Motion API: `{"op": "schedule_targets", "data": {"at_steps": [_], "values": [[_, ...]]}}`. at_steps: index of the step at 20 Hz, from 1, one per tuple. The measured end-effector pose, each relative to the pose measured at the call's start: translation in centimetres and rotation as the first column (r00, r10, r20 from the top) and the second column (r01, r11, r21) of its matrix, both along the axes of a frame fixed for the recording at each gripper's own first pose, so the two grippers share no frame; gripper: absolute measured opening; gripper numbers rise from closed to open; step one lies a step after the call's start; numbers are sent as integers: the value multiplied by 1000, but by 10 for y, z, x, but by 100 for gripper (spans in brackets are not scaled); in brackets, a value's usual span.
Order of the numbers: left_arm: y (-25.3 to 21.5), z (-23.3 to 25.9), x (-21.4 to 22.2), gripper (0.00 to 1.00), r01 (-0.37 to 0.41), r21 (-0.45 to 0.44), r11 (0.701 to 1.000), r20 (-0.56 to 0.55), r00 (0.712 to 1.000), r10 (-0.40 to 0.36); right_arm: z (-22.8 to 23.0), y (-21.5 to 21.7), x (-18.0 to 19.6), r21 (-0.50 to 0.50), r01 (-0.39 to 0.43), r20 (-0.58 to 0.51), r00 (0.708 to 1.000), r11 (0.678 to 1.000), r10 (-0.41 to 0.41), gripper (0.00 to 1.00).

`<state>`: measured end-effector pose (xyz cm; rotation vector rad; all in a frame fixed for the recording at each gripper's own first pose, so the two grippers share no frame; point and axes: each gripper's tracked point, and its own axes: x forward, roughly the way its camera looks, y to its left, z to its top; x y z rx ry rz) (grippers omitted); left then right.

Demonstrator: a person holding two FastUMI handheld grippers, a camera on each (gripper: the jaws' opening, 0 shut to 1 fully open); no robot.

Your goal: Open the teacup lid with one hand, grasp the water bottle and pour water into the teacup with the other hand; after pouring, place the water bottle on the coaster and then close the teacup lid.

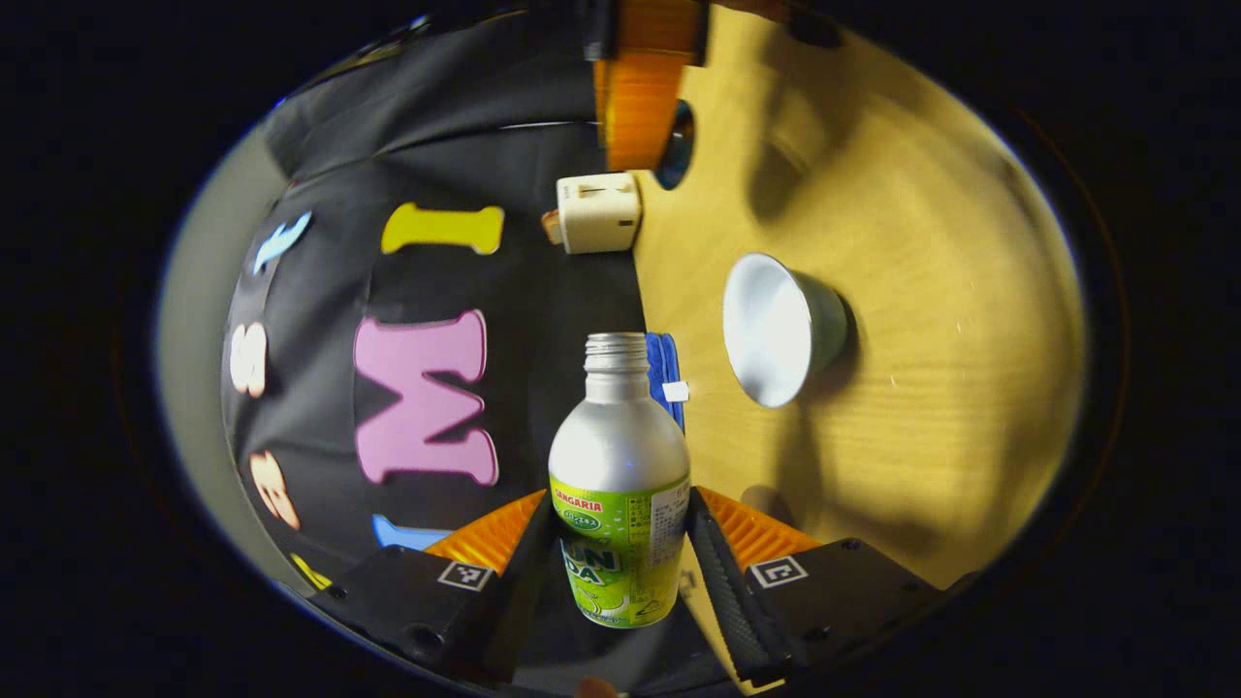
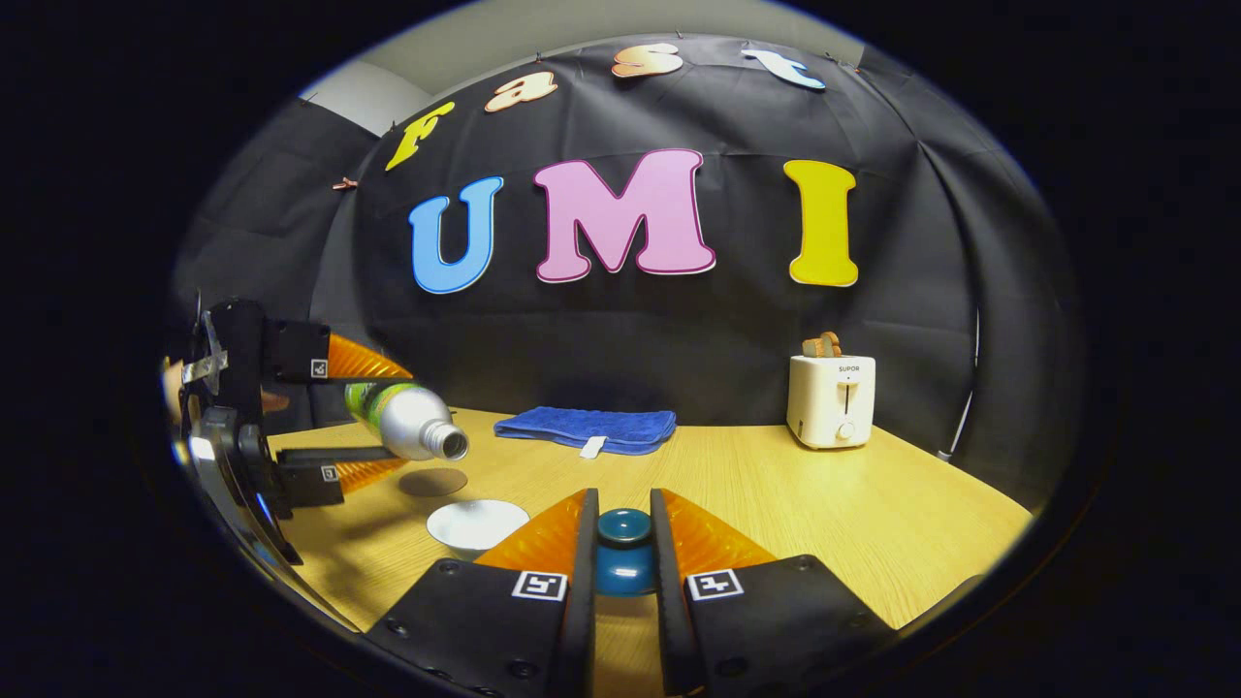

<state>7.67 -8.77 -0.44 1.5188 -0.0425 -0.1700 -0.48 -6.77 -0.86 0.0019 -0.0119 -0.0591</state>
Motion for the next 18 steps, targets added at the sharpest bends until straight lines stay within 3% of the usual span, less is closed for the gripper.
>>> {"op": "schedule_targets", "data": {"at_steps": [1, 3, 5, 7, 10, 14, 16, 18], "values": [[-3, -3, -4, 81, -3, -120, 993, -15, 1000, 1, 0, -1, 1, 0, 0, 0, 1000, 1000, 0, 30], [-6, -1, -6, 80, -9, -364, 931, -32, 999, -3, 0, -1, 0, 0, 3, 0, 1000, 1000, -3, 30], [0, 6, -2, 80, -32, -590, 807, -62, 998, -6, 0, -2, 1, 0, 4, 1, 1000, 1000, -4, 30], [1, 12, 1, 79, -48, -740, 671, -88, 996, -26, 0, -1, 1, -1, 5, 1, 1000, 1000, -5, 30], [14, 24, 11, 80, -68, -864, 498, -99, 994, -37, 0, -1, 0, 0, 5, 1, 1000, 1000, -5, 30], [53, 38, 28, 80, -82, -956, 280, -87, 996, -5, 0, -1, 0, 0, 5, 1, 1000, 1000, -5, 30], [73, 44, 38, 80, -72, -977, 203, -73, 997, 4, 0, -1, 1, 0, 4, 1, 1000, 1000, -4, 25], [79, 44, 49, 80, -69, -986, 152, -71, 997, -8, 0, -1, 0, 0, 4, 1, 1000, 1000, -4, 30]]}}
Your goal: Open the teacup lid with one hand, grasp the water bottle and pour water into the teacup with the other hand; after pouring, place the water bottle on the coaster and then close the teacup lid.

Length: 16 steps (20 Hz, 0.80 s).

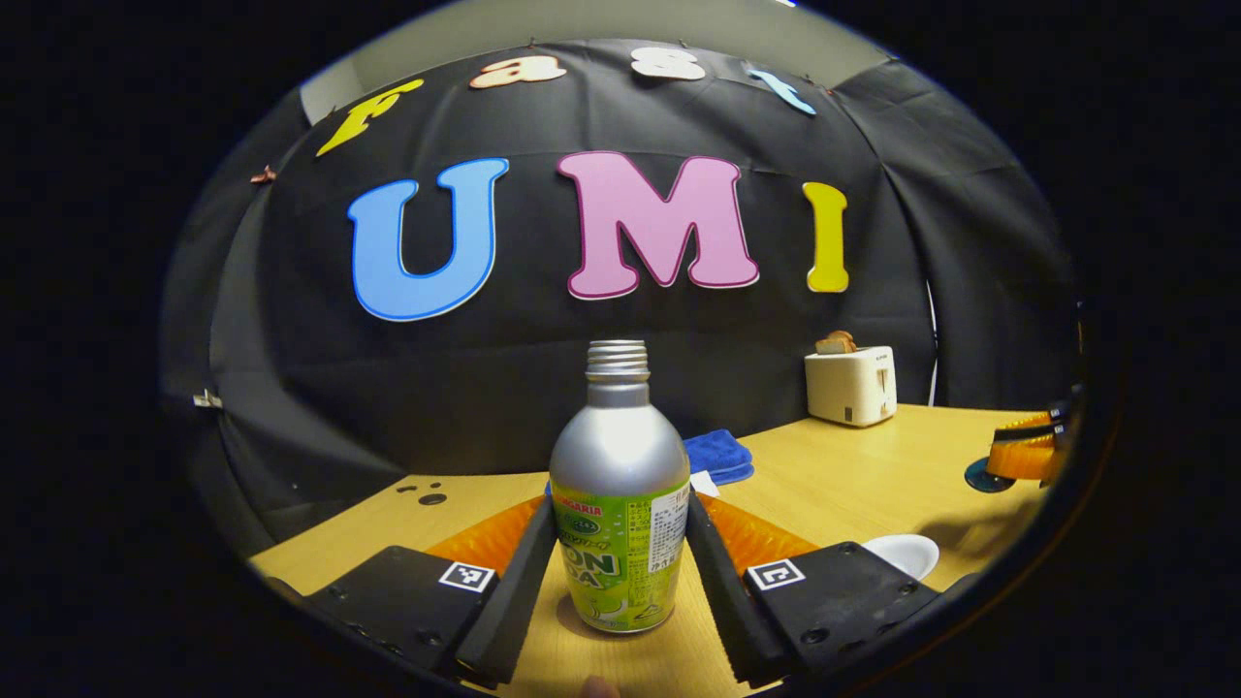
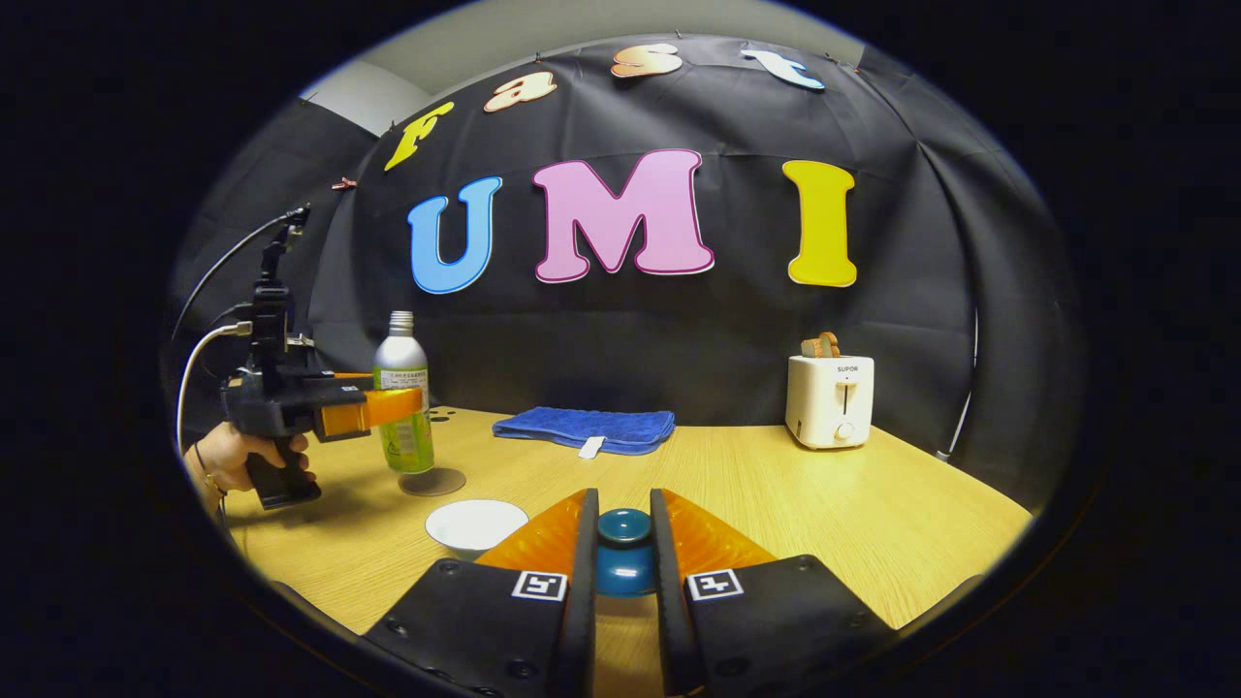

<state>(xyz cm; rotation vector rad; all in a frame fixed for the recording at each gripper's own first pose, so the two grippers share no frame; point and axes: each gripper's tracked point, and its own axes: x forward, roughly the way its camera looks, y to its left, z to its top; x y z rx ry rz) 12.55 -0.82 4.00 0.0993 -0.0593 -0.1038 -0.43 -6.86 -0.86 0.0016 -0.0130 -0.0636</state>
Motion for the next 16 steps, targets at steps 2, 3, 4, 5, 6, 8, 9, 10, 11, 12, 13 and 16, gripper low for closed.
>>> {"op": "schedule_targets", "data": {"at_steps": [2, 3, 4, 5, 6, 8, 9, 10, 11, 12, 13, 16], "values": [[4, -3, 17, 80, -5, -9, 1000, 6, 1000, 5, 0, 0, 0, 0, 0, 0, 1000, 1000, 0, 30], [3, -7, 19, 80, -12, -4, 1000, 8, 1000, 12, 0, 0, 1, 0, 0, 0, 1000, 1000, 0, 30], [4, -10, 21, 80, -11, -1, 1000, 0, 1000, 11, 0, 0, 0, 0, 0, 0, 1000, 1000, 0, 30], [5, -16, 26, 80, -13, 1, 1000, -13, 1000, 13, 0, 0, 1, 0, 0, 0, 1000, 1000, 0, 30], [8, -20, 29, 80, -23, 4, 1000, -28, 999, 23, 0, 0, 0, 0, 0, 0, 1000, 1000, 0, 30], [10, -27, 37, 80, -37, -3, 999, -45, 998, 37, 0, 0, 0, 0, 0, 0, 1000, 1000, 0, 25], [11, -29, 38, 80, -42, -10, 999, -47, 998, 41, 0, 0, 1, 0, 0, 0, 1000, 1000, 0, 30], [13, -32, 38, 80, -47, -17, 999, -48, 998, 46, 0, 0, 0, 0, 0, 0, 1000, 1000, 0, 30], [14, -34, 38, 80, -48, -24, 999, -50, 998, 47, 0, 0, 1, 0, 0, 0, 1000, 1000, 0, 30], [16, -37, 39, 80, -50, -31, 998, -53, 997, 49, 0, 0, 0, 0, 0, 0, 1000, 1000, 0, 30], [18, -40, 40, 81, -52, -36, 998, -59, 997, 49, 0, 0, 1, 0, 0, 1, 1000, 1000, 0, 30], [21, -42, 39, 84, -68, -44, 997, -60, 996, 66, 0, 0, 0, 0, 0, 1, 1000, 1000, 0, 30]]}}
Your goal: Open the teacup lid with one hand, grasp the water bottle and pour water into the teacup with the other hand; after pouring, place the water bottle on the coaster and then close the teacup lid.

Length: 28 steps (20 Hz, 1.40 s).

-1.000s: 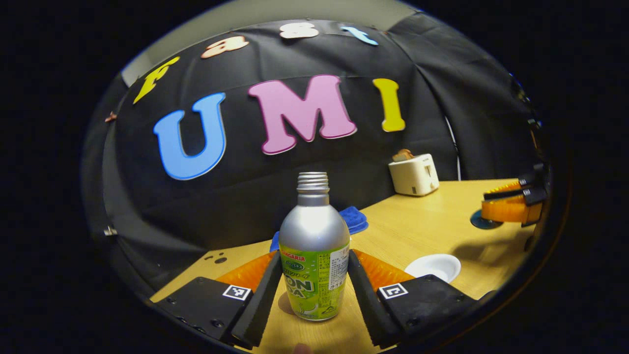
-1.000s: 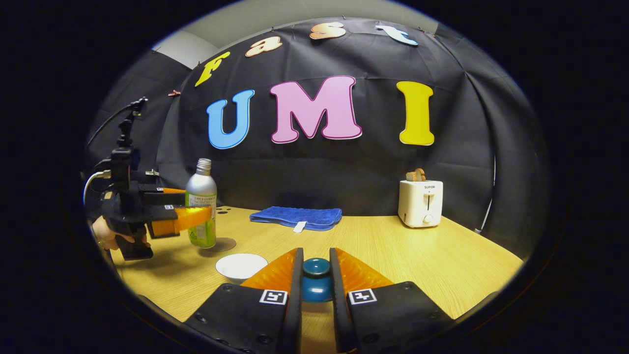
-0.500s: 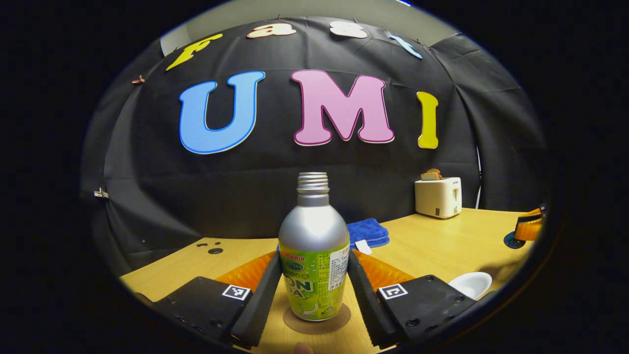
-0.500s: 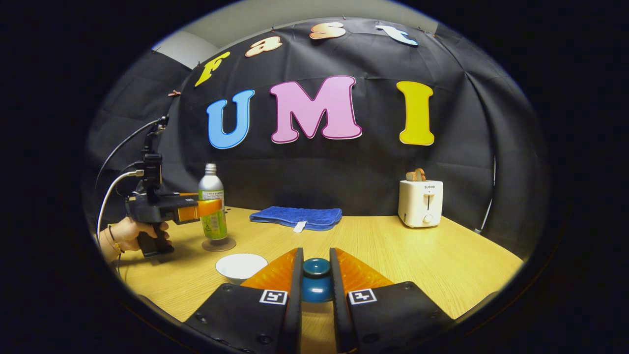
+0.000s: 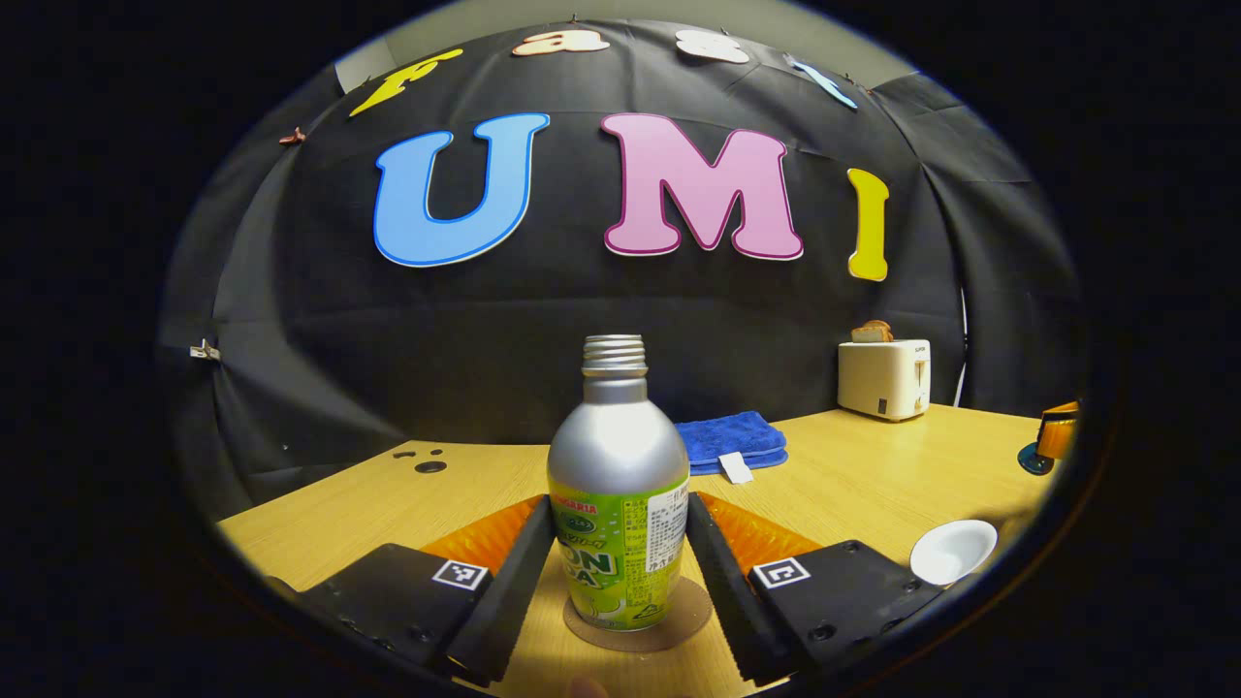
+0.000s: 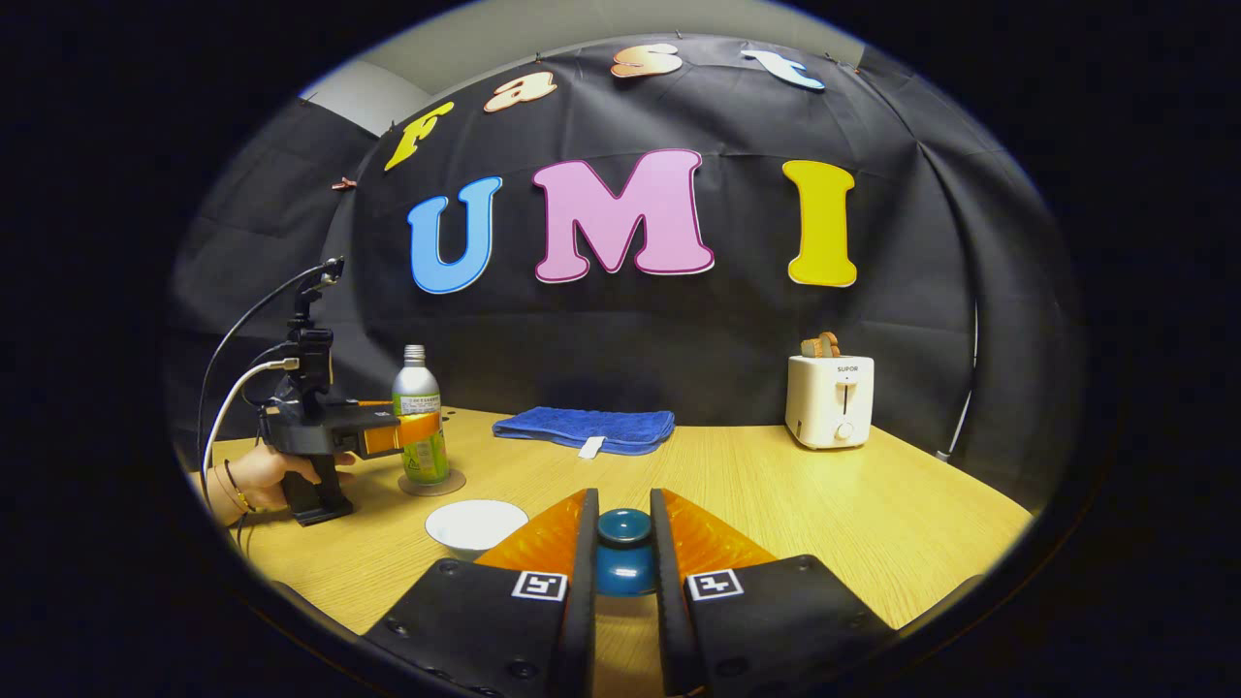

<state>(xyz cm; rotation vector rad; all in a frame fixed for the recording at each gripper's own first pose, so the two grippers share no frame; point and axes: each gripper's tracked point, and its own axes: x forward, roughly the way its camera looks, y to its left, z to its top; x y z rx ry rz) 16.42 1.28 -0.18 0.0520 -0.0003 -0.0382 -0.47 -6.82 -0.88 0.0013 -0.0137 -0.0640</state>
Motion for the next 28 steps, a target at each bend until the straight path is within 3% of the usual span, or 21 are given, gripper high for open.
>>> {"op": "schedule_targets", "data": {"at_steps": [4, 9, 17, 22, 28], "values": [[5, 1, -8, 91, -27, 12, 1000, -16, 1000, 27, 0, 0, 1, 0, 0, 0, 1000, 1000, 0, 30], [14, -8, -45, 92, -55, -24, 998, -54, 997, 54, 0, 2, 1, 1, -7, 2, 1000, 1000, 7, 30], [-12, -1, -117, 92, -12, -44, 999, 25, 1000, 13, 0, 49, 15, 3, -130, -4, 991, 991, 130, 30], [-35, -4, -122, 92, 20, -56, 998, 19, 1000, -19, -3, 97, 34, 3, -218, -13, 976, 976, 218, 30], [-38, -3, -121, 92, 30, -43, 999, 17, 999, -29, -15, 108, 55, 5, -224, -82, 971, 975, 224, 30]]}}
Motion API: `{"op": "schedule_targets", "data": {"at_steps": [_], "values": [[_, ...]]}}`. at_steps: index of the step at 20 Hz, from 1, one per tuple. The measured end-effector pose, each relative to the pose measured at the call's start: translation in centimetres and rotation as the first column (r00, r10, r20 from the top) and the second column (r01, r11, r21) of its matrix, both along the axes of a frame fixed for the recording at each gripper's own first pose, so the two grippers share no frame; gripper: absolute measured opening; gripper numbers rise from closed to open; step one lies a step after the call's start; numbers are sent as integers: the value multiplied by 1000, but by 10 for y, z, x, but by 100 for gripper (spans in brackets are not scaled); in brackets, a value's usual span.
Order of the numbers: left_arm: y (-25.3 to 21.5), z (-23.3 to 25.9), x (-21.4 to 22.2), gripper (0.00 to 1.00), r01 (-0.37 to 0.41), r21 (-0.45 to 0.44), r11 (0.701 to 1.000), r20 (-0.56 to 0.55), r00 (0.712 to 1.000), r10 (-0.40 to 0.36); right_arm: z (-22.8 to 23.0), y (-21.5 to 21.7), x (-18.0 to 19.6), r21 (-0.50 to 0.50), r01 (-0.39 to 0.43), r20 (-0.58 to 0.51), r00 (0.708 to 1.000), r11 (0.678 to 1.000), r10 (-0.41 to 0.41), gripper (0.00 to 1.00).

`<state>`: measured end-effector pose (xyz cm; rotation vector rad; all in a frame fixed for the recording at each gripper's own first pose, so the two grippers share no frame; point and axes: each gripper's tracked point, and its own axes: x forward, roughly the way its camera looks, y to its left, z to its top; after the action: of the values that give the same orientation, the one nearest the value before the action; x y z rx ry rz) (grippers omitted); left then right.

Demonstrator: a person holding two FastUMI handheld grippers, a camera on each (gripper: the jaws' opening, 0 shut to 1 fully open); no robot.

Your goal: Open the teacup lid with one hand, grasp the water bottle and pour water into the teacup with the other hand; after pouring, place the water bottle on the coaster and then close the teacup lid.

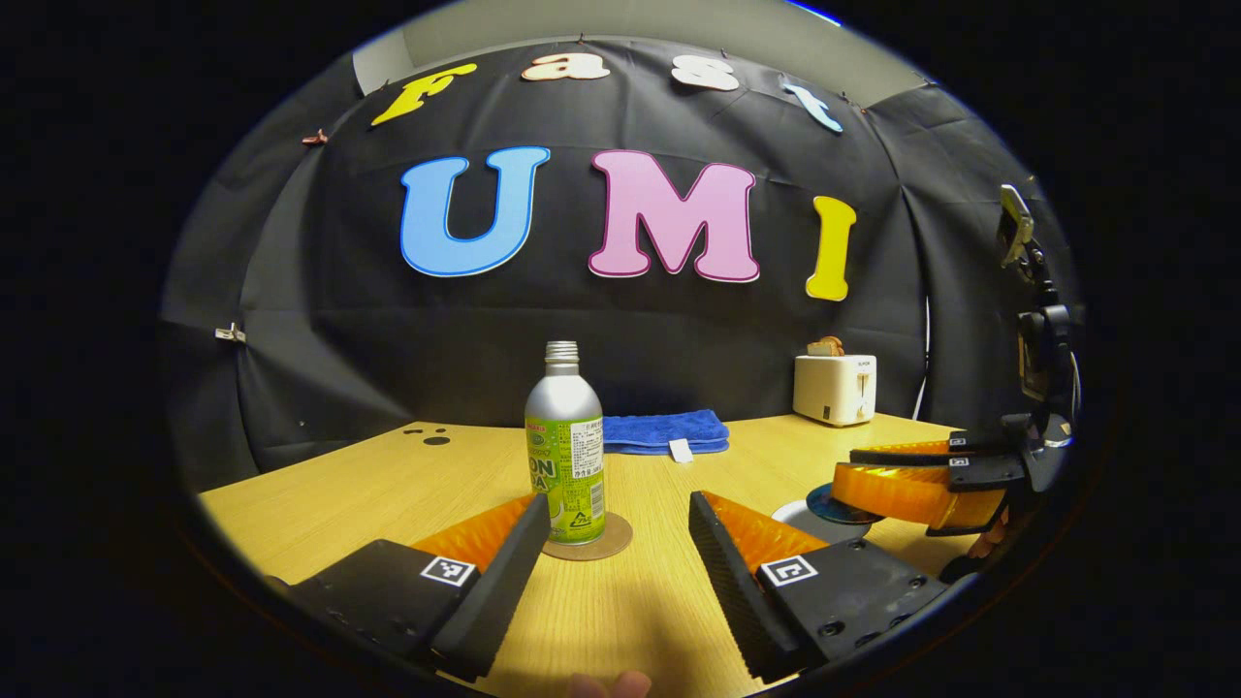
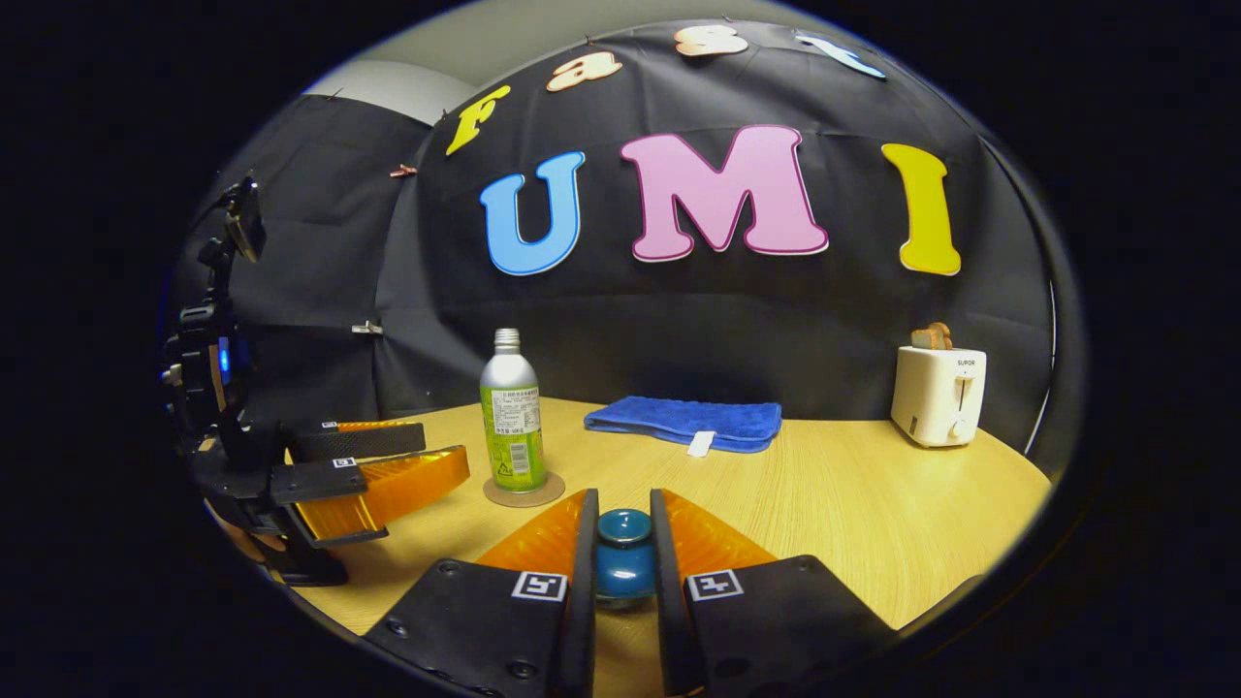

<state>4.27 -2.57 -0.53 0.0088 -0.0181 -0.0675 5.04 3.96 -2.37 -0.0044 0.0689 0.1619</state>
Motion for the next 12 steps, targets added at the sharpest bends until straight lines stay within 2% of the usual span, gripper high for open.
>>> {"op": "schedule_targets", "data": {"at_steps": [1, 2, 3, 12], "values": [[0, -1, 1, 92, 1, 0, 1000, 0, 1000, -1, -2, 2, 2, -2, -4, -11, 1000, 1000, 4, 30], [0, 0, 1, 92, 3, 0, 1000, 0, 1000, -3, -3, 3, 2, -6, -7, -23, 1000, 1000, 7, 25], [-1, 0, 0, 93, 5, 0, 1000, 0, 1000, -5, -5, 4, 5, -11, -10, -35, 999, 1000, 9, 30], [1, -1, 1, 92, 6, 0, 1000, 0, 1000, -6, -21, 8, 14, -43, -22, -130, 991, 999, 17, 30]]}}
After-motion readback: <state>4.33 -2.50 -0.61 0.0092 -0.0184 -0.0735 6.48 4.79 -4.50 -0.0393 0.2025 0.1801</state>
